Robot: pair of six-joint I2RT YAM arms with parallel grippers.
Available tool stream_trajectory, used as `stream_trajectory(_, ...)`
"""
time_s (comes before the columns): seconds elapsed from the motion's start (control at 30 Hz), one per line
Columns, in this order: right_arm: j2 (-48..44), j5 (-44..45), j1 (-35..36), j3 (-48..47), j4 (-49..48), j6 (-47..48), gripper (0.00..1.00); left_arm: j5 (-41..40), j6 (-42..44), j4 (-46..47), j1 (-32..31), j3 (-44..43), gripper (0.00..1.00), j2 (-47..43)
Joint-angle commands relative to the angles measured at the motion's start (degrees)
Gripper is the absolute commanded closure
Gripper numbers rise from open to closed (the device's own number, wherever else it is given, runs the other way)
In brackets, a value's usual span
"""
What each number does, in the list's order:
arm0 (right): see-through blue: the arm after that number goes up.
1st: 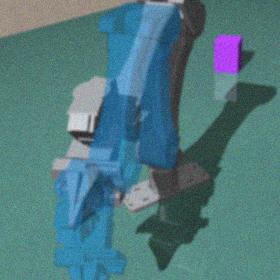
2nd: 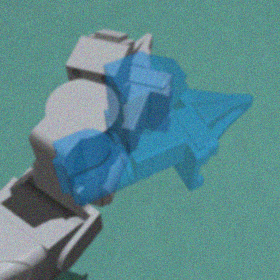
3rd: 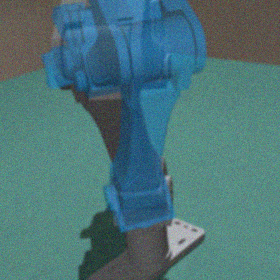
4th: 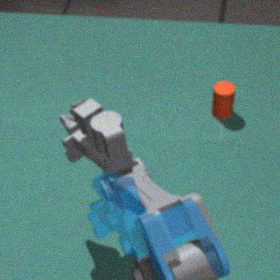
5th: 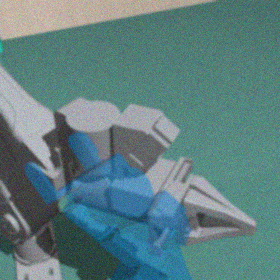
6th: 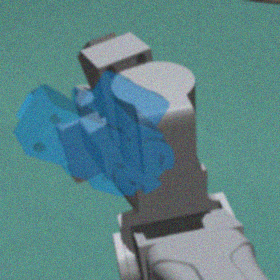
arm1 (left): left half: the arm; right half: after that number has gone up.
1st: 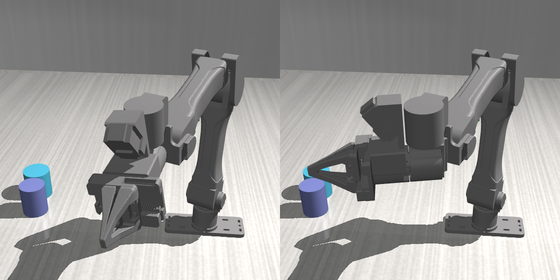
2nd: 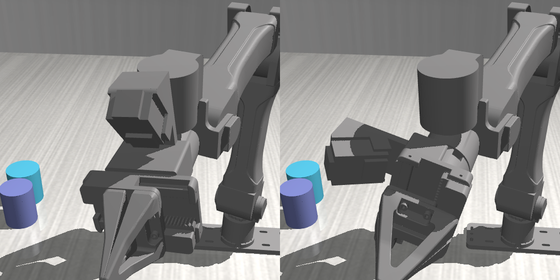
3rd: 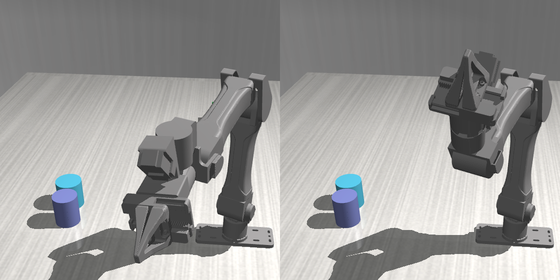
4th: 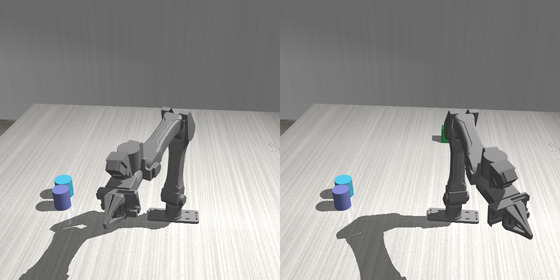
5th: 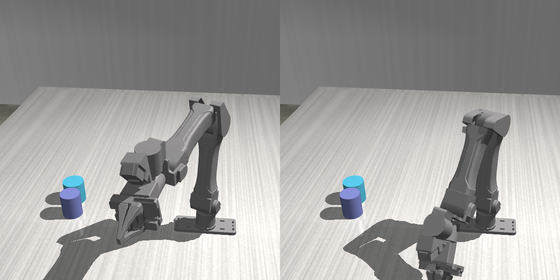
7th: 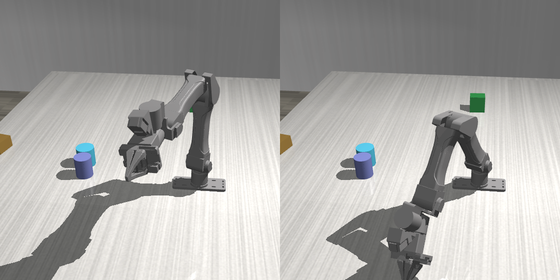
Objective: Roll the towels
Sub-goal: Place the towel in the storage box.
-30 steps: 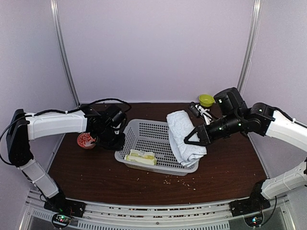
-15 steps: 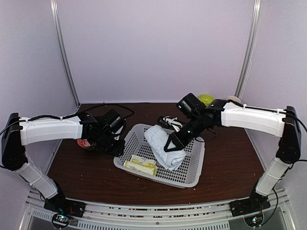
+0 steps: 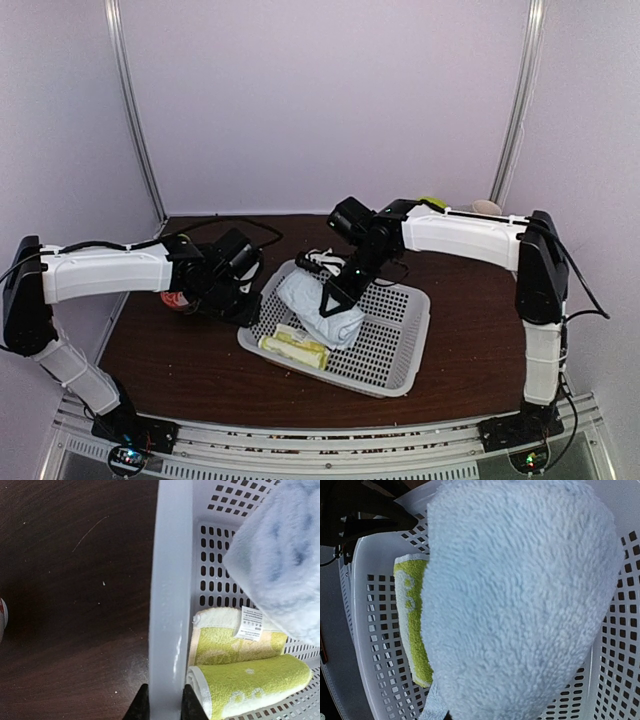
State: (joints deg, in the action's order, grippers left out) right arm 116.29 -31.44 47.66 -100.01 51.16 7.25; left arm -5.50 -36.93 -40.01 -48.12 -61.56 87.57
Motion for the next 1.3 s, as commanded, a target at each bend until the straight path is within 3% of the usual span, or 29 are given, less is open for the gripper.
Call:
stream_trajectory(0.0, 3.3, -1.1, 0.4, -3.7, 1.8, 1.5, 1.0, 1.2, 1.8, -0.7, -1.1, 0.3, 1.0, 2.8)
stream_trajectory(0.7, 12.6, 10.1, 3.8, -7.6, 2.3, 0.5, 1.0, 1.0, 2.1, -0.8, -1.5, 0.3, 1.0, 4.6)
stream_trajectory(0.9, 12.4, 11.4, 5.3, -8.1, 2.7, 0.0, 0.73, 0.8, 2.0, -0.7, -1.5, 0.5, 1.0, 4.9)
stream_trajectory(1.27, 6.7, 15.2, 5.4, -9.4, 2.2, -4.1, 0.48, 0.6, 1.5, -0.5, -1.5, 1.1, 1.0, 4.9)
